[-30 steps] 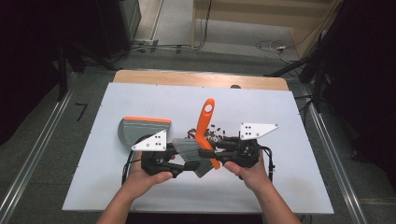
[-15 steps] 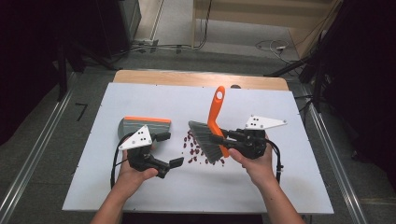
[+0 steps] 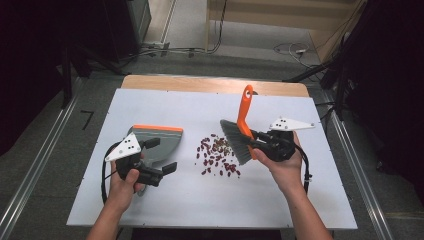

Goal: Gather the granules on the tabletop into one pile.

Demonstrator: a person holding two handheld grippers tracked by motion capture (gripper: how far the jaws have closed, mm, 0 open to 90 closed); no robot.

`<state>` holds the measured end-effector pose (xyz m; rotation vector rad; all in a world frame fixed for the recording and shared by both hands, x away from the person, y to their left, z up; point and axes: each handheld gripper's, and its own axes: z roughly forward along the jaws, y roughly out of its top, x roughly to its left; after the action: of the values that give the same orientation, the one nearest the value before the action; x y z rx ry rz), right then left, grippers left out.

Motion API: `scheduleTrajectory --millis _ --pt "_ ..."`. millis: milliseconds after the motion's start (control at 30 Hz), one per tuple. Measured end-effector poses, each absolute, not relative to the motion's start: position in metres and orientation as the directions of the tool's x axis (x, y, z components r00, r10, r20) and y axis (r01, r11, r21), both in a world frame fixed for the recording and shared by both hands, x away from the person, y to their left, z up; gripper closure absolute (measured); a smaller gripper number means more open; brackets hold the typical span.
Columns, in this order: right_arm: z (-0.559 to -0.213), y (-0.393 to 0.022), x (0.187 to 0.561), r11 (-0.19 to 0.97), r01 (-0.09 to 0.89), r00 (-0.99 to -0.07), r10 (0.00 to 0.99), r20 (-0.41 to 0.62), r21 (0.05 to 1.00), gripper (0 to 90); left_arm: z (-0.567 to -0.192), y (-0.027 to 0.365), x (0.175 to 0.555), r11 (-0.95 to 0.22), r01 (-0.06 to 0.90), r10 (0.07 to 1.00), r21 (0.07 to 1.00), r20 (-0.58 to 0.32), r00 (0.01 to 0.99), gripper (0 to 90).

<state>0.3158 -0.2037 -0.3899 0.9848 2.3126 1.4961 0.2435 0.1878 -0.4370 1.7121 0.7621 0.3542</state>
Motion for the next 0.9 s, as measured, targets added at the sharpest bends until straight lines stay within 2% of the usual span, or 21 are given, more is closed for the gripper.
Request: scheduleTrajectory --millis 200,400,500,567,633,767,900 --pt "-0.397 -0.212 0.332 0.294 0.458 -0.709 0.69 0.145 0.839 68.9 -0.442 0.215 0.232 -0.105 0.29 0.717 0.951 -0.13 0.685 0.0" --pt "-0.404 -0.214 0.348 0.348 0.487 -0.673 0.734 0.091 0.801 68.9 -0.45 0.226 0.221 -0.124 0.288 0.753 0.95 -0.099 0.651 0.0" --pt "-0.408 -0.216 0.365 0.402 0.513 -0.668 0.742 0.058 0.758 68.9 -0.457 0.232 0.214 -0.115 0.291 0.755 0.95 -0.107 0.646 0.0" --pt "-0.409 -0.215 0.369 0.416 0.523 -0.671 0.739 0.059 0.744 68.8 -0.461 0.235 0.214 -0.108 0.31 0.752 0.945 -0.126 0.646 0.0" --pt "-0.411 -0.213 0.376 0.451 0.52 -0.67 0.742 0.018 0.726 68.8 -0.463 0.238 0.213 -0.069 0.32 0.755 0.945 -0.16 0.636 0.0" --pt "-0.414 -0.208 0.39 0.488 0.546 -0.645 0.764 -0.031 0.681 68.8 -0.465 0.239 0.21 -0.091 0.306 0.774 0.948 -0.126 0.621 0.0" --pt "-0.415 -0.204 0.397 0.511 0.565 -0.625 0.778 -0.068 0.648 68.8 -0.469 0.241 0.21 -0.062 0.314 0.78 0.947 -0.15 0.607 0.0"
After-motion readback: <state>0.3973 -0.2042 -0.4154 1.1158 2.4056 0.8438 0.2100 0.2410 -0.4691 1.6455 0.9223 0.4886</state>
